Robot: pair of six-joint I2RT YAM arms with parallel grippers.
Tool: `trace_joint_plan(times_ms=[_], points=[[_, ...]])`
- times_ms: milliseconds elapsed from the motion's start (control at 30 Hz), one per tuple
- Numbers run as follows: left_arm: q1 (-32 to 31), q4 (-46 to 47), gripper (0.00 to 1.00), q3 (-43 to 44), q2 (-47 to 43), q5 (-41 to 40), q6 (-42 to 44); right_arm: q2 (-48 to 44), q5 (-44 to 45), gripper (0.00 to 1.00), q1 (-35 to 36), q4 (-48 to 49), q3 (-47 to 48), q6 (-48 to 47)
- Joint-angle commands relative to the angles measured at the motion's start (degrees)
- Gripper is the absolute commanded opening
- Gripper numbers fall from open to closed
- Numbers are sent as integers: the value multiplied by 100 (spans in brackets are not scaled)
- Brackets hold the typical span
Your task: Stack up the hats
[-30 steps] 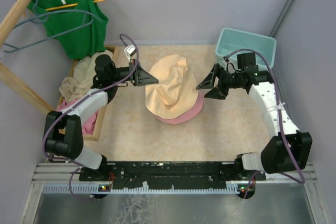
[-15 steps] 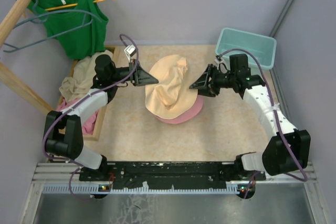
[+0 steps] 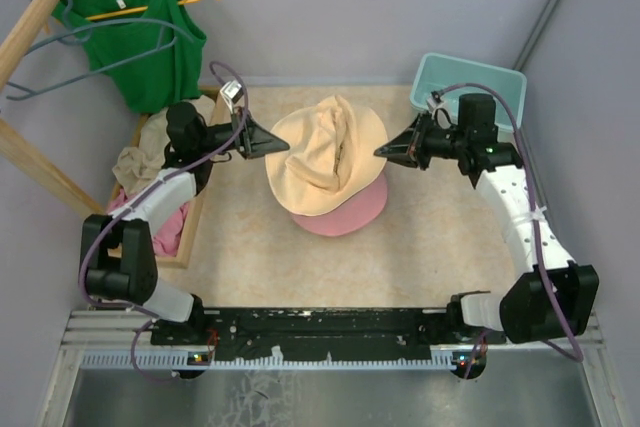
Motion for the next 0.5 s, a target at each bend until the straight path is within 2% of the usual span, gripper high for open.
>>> trace_joint_plan(times_ms=[0, 467], points=[[176, 252, 6, 97, -307, 92, -64, -296, -296, 0, -163, 276, 395, 105], [242, 351, 5, -916, -264, 117, 139, -457, -52, 0, -171, 248, -657, -314]])
